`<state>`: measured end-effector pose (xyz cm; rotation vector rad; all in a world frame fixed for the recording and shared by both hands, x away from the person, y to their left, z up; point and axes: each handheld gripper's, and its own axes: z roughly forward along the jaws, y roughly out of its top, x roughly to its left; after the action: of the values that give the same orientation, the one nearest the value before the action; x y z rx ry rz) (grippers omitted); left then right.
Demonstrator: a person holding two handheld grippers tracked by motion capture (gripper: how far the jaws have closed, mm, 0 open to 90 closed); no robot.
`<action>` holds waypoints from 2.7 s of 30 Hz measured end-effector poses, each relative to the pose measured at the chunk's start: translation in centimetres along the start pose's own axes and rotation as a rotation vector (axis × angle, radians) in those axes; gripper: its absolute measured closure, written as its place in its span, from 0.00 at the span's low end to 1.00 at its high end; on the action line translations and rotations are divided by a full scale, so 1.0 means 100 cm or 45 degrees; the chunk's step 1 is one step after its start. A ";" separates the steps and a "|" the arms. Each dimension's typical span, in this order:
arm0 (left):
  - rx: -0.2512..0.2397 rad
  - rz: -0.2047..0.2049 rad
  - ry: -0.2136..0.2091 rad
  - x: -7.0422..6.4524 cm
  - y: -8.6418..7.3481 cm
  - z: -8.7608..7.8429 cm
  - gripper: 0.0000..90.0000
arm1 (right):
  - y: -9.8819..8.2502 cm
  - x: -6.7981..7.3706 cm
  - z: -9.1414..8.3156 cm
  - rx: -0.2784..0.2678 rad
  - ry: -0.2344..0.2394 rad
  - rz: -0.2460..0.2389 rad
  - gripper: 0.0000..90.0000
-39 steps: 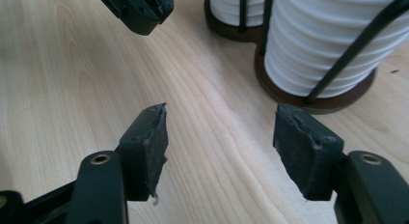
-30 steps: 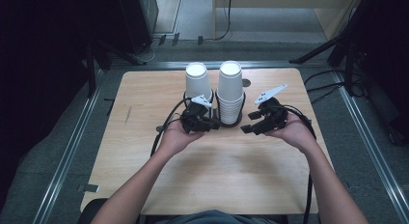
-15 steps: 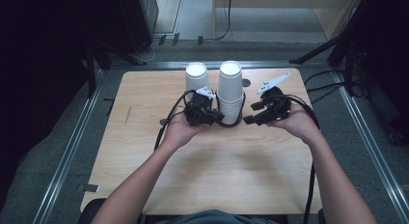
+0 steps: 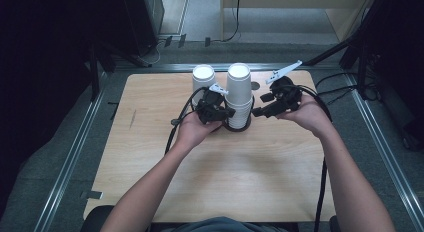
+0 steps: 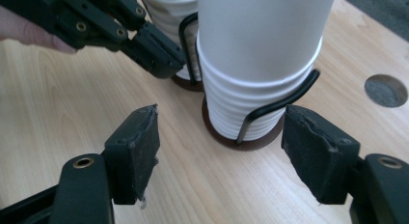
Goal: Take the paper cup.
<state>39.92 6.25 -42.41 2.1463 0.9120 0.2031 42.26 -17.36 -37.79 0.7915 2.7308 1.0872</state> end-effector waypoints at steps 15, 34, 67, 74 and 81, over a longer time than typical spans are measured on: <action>0.007 -0.013 0.063 0.003 0.000 0.007 0.97 | 0.034 -0.009 0.005 -0.023 -0.029 0.002 0.25; -0.010 -0.025 0.082 0.001 0.000 0.008 0.96 | 0.067 -0.010 0.010 -0.027 -0.073 -0.014 0.20; -0.017 -0.022 0.093 0.000 -0.001 0.009 0.96 | 0.096 -0.002 0.029 0.016 -0.164 -0.053 0.25; -0.014 -0.007 0.097 -0.001 -0.001 0.010 0.96 | 0.098 0.000 0.029 0.032 -0.170 -0.066 0.25; -0.011 0.002 0.104 -0.001 -0.001 0.010 0.96 | 0.102 0.001 0.028 0.055 -0.175 -0.064 0.26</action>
<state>40.18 5.64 -43.11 2.1442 0.9547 0.2969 47.31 -9.36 -33.05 0.7682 2.6524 0.9306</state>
